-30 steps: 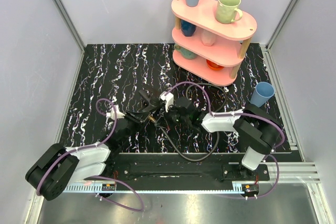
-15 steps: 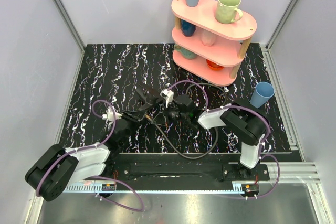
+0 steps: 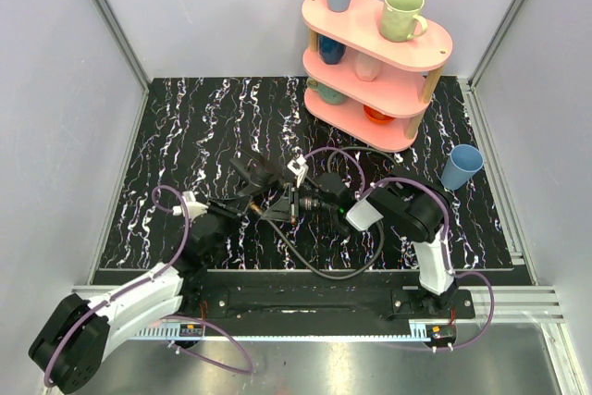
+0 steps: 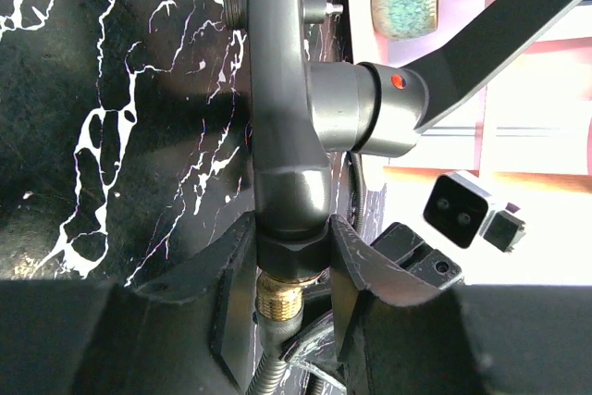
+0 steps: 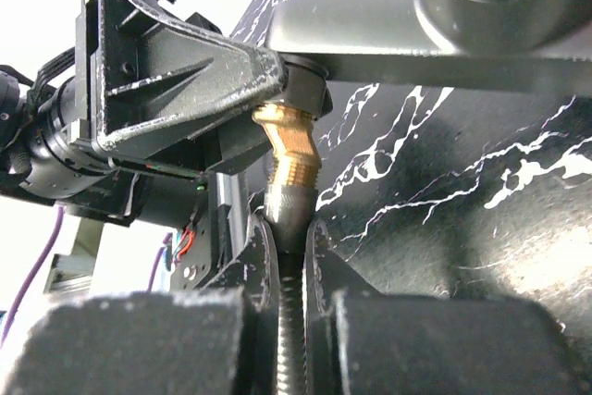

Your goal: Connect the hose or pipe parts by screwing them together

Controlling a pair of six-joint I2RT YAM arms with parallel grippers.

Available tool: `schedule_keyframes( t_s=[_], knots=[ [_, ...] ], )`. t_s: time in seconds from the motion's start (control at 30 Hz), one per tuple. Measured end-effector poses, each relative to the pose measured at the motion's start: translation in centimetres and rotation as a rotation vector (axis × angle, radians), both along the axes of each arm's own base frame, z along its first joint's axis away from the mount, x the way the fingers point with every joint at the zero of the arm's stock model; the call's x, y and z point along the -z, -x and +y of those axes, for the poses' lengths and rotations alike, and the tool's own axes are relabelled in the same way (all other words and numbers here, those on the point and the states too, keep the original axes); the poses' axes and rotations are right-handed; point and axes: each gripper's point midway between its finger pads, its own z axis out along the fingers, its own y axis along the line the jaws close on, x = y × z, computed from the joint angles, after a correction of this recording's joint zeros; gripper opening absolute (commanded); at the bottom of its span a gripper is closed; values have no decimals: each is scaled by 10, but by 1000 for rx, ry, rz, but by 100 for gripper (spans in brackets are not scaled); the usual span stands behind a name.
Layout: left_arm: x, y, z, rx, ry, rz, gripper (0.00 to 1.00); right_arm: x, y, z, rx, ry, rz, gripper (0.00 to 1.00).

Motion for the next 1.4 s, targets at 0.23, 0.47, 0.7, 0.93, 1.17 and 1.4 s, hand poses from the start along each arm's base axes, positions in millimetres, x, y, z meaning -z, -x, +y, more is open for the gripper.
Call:
schedule_keyframes(
  t_s=[0.23,0.47,0.7,0.93,1.17,1.4],
  knots=[
    [1,2,2,-13,6,12,0,0,1,1,-2,-54,104,0],
    [11,-1,0,-24,13,44,0,8,1,0,15,-55,206,0],
    [15,-8,-3,-45,30,46,0,11,-4,-1,44,-60,282,0],
    [30,-9,-3,-65,34,92,0,23,-5,-1,51,-52,343,7],
    [33,-12,-8,-59,54,95,0,25,-10,-7,85,-55,370,30],
    [35,-2,-37,55,114,115,0,25,-7,-30,156,-38,376,33]
  ],
)
